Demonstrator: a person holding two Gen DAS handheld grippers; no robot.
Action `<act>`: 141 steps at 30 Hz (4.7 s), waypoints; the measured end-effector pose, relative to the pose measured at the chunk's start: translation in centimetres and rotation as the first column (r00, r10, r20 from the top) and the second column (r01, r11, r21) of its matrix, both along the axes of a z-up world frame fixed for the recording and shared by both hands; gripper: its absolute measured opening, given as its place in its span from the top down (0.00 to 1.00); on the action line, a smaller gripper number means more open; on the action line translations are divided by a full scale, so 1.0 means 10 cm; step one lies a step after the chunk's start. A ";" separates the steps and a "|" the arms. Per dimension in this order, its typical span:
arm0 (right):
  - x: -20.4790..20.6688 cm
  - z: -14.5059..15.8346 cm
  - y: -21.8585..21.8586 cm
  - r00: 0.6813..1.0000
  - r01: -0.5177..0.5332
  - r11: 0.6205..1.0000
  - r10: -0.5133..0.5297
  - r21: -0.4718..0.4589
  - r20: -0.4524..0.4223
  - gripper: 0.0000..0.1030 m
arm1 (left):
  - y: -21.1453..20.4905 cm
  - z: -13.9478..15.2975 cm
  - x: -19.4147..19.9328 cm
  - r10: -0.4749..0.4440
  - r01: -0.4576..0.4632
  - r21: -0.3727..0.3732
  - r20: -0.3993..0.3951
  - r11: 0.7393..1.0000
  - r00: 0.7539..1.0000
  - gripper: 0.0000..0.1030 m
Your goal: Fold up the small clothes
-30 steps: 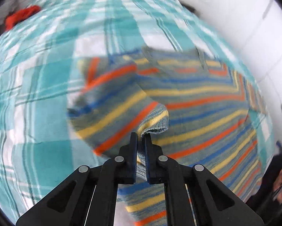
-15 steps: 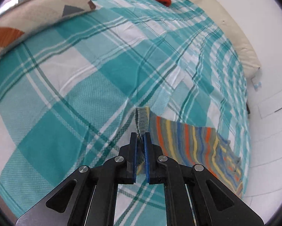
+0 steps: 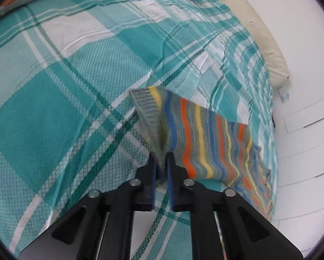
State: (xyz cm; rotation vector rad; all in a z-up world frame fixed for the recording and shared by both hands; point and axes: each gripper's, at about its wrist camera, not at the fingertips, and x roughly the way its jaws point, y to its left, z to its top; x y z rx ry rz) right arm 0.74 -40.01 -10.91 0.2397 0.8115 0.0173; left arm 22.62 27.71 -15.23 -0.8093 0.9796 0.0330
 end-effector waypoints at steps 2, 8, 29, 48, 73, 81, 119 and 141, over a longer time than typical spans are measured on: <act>0.00 0.00 0.00 1.000 0.001 1.000 -0.001 -0.001 0.002 0.24 | 0.01 0.11 -0.10 0.014 -0.014 0.016 0.002 1.000 1.000 0.94; -0.02 0.04 0.01 1.000 -0.003 1.000 0.003 -0.012 0.027 0.24 | 0.13 0.04 -0.45 0.036 -0.031 0.057 -0.089 0.998 0.995 0.96; 0.02 -0.04 0.22 0.997 -0.072 0.994 0.072 -0.086 -0.006 0.24 | 0.16 -0.01 0.07 0.046 -0.027 0.229 -0.077 0.973 0.996 0.96; 1.90 0.73 -0.09 0.975 -0.199 0.967 0.211 -0.156 0.063 0.24 | -1.75 0.70 1.65 -0.665 0.638 0.340 -0.047 0.691 0.745 0.05; 4.08 0.23 0.64 0.892 -0.436 0.839 0.357 -0.324 -0.275 0.96 | -2.87 0.29 1.69 -0.754 0.629 0.731 -0.251 0.264 0.607 0.94; 4.28 -0.23 0.73 0.899 -0.417 0.796 0.289 -0.439 -0.330 0.96 | -2.76 0.12 1.80 -0.734 0.611 0.708 -0.194 0.355 0.651 0.85; 0.33 0.15 0.82 0.953 -0.276 0.956 0.259 -0.096 -0.154 0.28 | -0.12 0.04 0.38 -0.211 0.249 0.494 -0.133 0.833 0.968 0.95; -0.08 0.05 0.40 0.999 0.001 0.997 -0.004 -0.079 -0.036 0.28 | -1.51 0.27 -1.35 -0.371 0.314 0.541 -0.004 0.780 0.928 0.04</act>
